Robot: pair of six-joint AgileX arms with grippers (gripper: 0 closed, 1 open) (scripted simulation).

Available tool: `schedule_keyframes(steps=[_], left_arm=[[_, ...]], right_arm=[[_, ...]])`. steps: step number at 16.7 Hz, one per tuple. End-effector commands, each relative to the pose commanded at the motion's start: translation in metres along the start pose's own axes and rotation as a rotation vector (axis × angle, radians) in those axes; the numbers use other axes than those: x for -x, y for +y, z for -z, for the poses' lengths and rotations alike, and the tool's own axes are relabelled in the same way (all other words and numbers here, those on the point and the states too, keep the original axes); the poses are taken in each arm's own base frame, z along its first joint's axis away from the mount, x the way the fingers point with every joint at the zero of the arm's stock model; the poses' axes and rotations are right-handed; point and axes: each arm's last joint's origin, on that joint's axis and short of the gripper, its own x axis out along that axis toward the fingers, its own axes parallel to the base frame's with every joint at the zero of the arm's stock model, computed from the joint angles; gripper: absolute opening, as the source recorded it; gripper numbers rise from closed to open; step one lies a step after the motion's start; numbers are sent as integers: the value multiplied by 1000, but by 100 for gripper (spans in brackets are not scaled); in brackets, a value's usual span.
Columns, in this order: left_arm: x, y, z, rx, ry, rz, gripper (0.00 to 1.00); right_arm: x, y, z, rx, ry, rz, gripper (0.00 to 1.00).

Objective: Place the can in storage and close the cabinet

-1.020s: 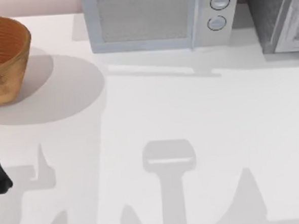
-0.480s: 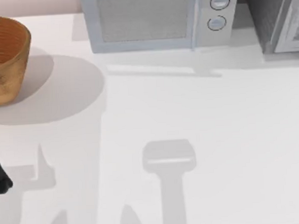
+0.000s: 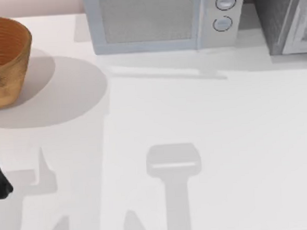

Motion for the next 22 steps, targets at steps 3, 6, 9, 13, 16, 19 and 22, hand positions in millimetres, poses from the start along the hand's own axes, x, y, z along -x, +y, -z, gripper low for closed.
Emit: schedule_keyframes(steps=[3,6,9,13,16,19,22], left_arm=[[0,0,0,0,0,0,100],[0,0,0,0,0,0,100],[0,0,0,0,0,0,100],[0,0,0,0,0,0,100],[0,0,0,0,0,0,100],[0,0,0,0,0,0,100],[0,0,0,0,0,0,100]], right_arm=[[-1,-1,-1,-2,1,-2,100],[-8,-18,-17,5,-3,-2,100],[-18,-45,-49,8,-4,-2,100],[-31,-76,-115,-14,8,-2,100],[-34,-83,-176,-42,23,-1,100],[-29,-70,-240,-57,31,-1,100],[-18,-42,-298,-46,26,-1,100]])
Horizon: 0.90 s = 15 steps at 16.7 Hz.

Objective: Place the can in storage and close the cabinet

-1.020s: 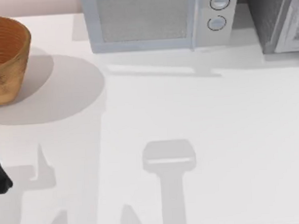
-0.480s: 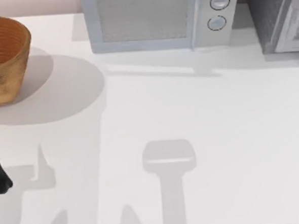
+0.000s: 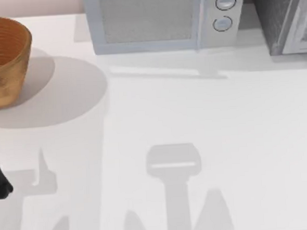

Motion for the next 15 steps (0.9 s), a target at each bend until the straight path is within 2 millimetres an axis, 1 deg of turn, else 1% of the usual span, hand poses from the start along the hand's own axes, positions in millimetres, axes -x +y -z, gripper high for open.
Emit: schedule_keyframes(steps=[2,3,5,11,13,15], left_arm=[[0,0,0,0,0,0,100],[0,0,0,0,0,0,100],[0,0,0,0,0,0,100],[0,0,0,0,0,0,100],[0,0,0,0,0,0,100],[0,0,0,0,0,0,100]], right_arm=[[10,22,-27,19,-10,0,100],[14,32,-37,29,-16,-1,100],[19,44,-48,42,-23,-1,100],[21,44,-49,45,-25,2,100],[15,47,-49,43,-24,2,100],[1,56,-49,40,-24,2,100]])
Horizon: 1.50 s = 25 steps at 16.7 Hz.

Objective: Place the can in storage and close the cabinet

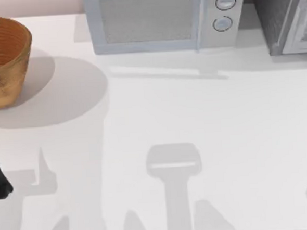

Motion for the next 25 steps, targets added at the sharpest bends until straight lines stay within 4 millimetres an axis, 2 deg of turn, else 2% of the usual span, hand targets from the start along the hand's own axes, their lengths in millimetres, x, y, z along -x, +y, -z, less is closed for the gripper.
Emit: schedule_keyframes(steps=[4,7,10,15,18,21,25], left_arm=[[0,0,0,0,0,0,100],[0,0,0,0,0,0,100],[0,0,0,0,0,0,100],[0,0,0,0,0,0,100],[0,0,0,0,0,0,100],[0,0,0,0,0,0,100],[0,0,0,0,0,0,100]], right_arm=[[-39,38,0,-2,0,-2,100],[-65,83,-1,-1,-2,-1,100],[-80,137,-2,0,-4,1,100],[-77,223,-2,2,-6,0,100],[-65,261,-1,3,-6,0,100],[-56,283,0,5,-3,0,100],[-54,287,1,6,-2,0,100]])
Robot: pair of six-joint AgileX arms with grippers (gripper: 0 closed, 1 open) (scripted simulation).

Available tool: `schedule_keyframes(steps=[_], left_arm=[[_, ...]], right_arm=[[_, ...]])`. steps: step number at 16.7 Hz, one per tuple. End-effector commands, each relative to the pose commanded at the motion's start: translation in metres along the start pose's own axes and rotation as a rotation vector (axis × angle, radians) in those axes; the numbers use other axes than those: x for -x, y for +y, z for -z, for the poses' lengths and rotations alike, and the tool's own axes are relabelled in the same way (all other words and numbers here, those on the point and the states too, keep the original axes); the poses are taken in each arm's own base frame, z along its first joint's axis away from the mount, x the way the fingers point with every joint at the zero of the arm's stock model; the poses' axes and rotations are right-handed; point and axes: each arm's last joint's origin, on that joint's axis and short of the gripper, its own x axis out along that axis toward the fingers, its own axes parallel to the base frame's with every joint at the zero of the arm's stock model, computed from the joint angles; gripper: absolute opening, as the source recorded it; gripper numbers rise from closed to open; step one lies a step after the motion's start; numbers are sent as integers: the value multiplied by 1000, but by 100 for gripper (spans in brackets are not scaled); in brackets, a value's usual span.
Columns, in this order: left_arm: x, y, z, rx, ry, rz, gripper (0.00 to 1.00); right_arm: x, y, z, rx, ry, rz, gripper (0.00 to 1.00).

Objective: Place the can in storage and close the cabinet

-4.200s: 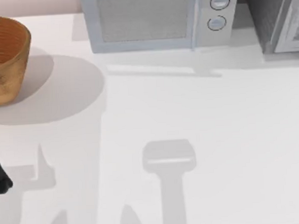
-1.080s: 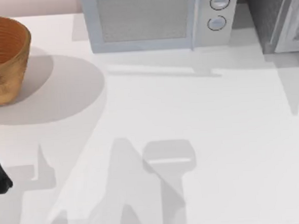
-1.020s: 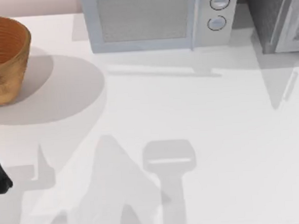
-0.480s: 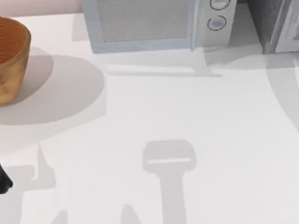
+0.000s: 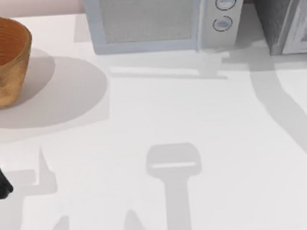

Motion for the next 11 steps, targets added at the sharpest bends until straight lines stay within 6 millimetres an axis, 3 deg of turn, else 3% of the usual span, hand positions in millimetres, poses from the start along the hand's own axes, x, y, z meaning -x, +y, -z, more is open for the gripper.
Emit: schedule_keyframes(steps=[3,11], left_arm=[[0,0,0,0,0,0,100],[0,0,0,0,0,0,100]], right_arm=[[5,-9,-6,2,-18,35,100],[-43,-9,-5,2,-17,35,100]])
